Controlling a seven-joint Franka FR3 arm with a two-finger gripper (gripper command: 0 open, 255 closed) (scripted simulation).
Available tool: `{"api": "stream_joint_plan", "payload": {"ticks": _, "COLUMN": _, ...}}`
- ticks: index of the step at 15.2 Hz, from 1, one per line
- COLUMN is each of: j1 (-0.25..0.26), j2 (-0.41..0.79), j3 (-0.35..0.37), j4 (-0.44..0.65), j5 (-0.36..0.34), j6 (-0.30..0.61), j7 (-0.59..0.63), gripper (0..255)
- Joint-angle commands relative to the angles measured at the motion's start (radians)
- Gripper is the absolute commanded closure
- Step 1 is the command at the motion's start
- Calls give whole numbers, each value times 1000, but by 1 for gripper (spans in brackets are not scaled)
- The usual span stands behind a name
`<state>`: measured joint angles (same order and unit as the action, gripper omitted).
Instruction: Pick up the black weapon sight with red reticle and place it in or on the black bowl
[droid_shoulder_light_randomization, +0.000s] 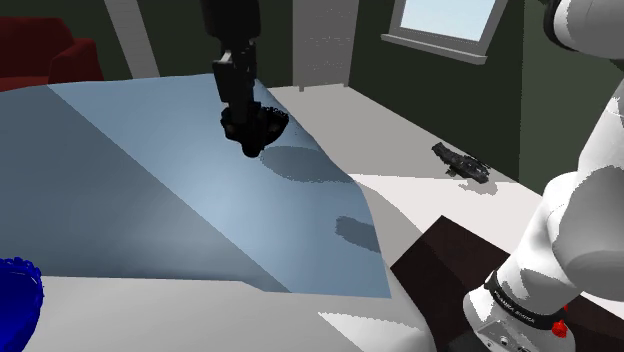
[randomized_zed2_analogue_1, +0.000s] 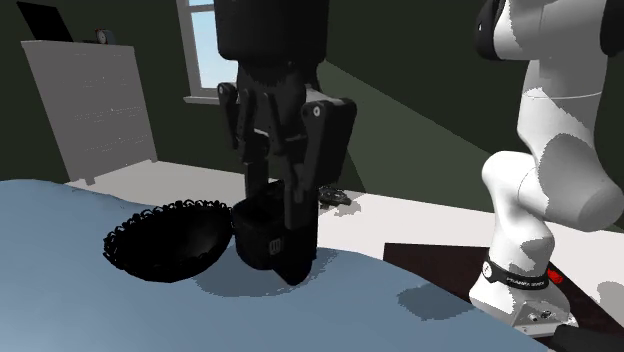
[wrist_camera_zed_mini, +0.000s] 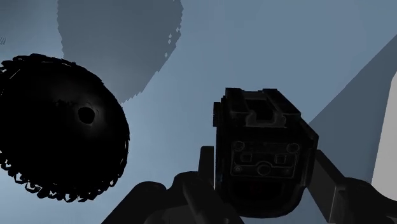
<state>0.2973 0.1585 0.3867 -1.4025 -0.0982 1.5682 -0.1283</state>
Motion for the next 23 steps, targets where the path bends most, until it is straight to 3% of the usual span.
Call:
{"api": "stream_joint_plan", "payload": {"ticks": 1, "j1": -20, "j2": 23, "j3": -16, "j4": 38, "j5": -5, "j6": -14, "j7": -40, "gripper": 255}}
{"api": "stream_joint_plan", "payload": {"ticks": 10, "j1": -102, "j2": 186, "j3": -82, "j4": 276, "j5": -39, "j6": -84, "j7": -211, "gripper": 255}}
{"api": "stream_joint_plan", "payload": {"ticks": 14, "j1": -123, "j2": 312, "j3": -107, "j4": 474, "j5": -62, "j6": -154, "j7": -284, "gripper": 255}}
{"api": "stream_joint_plan", "payload": {"ticks": 16, "j1": -122, "j2": 415, "j3": -122, "j4": 645, "j5": -81, "j6": -221, "j7": -324, "gripper": 255}}
{"api": "stream_joint_plan", "payload": {"ticks": 23, "j1": -164, "j2": 314, "j3": -115, "j4": 379, "j5": -56, "j6": -56, "j7": -315, "gripper": 255}}
